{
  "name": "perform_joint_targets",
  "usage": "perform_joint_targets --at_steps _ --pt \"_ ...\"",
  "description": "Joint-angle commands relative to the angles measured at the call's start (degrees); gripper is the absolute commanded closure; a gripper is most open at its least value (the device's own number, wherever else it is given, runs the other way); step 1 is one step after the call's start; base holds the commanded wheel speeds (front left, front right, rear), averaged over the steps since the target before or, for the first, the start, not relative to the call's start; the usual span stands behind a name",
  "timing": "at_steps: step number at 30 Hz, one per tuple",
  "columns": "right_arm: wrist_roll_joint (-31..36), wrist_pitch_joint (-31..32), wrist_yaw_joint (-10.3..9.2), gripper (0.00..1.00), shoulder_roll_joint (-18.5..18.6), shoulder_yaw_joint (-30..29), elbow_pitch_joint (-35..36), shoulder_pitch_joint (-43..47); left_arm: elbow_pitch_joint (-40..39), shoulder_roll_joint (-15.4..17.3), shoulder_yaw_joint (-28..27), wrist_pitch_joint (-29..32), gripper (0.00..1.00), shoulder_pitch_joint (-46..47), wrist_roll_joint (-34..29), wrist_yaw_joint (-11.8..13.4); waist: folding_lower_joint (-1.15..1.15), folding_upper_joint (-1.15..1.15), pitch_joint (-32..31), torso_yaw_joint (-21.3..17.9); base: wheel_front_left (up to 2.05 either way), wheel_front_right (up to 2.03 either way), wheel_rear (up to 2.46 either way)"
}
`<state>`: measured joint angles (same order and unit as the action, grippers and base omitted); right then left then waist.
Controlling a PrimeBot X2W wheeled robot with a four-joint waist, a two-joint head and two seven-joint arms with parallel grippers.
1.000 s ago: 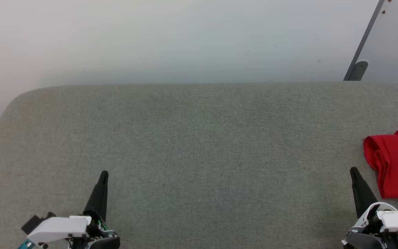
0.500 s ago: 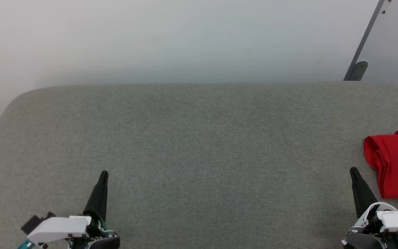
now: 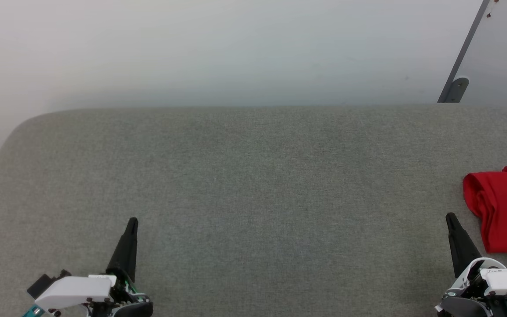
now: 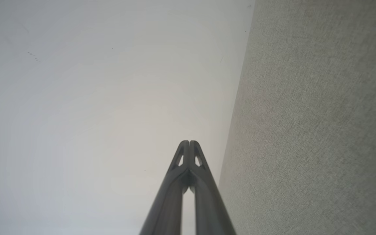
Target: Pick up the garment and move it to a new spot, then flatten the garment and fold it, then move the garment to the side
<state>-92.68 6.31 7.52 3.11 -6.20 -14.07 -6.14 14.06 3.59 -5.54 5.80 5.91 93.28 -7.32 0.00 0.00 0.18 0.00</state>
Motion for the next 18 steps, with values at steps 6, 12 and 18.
perform_joint_targets --at_steps 6,12,18 --pt "0.10 0.20 -0.06 1.00 -0.20 -0.16 -0.03 -0.17 0.08 -0.11 -0.22 0.22 1.00 0.55 -0.31 -0.30 0.00 0.00 0.00 0.00 0.00 0.00 0.00" --pt "0.10 0.24 -0.06 1.00 -0.21 -0.19 -0.03 -0.18 0.08 -0.18 -0.27 0.20 1.00 0.56 -0.36 -0.30 0.00 0.00 0.00 0.00 0.00 0.00 0.00" --pt "0.13 0.27 -0.06 1.00 -0.24 -0.20 -0.03 -0.18 0.09 -0.23 -0.35 0.29 1.00 0.57 -0.45 -0.30 0.00 0.00 0.00 0.00 0.00 0.00 0.00"
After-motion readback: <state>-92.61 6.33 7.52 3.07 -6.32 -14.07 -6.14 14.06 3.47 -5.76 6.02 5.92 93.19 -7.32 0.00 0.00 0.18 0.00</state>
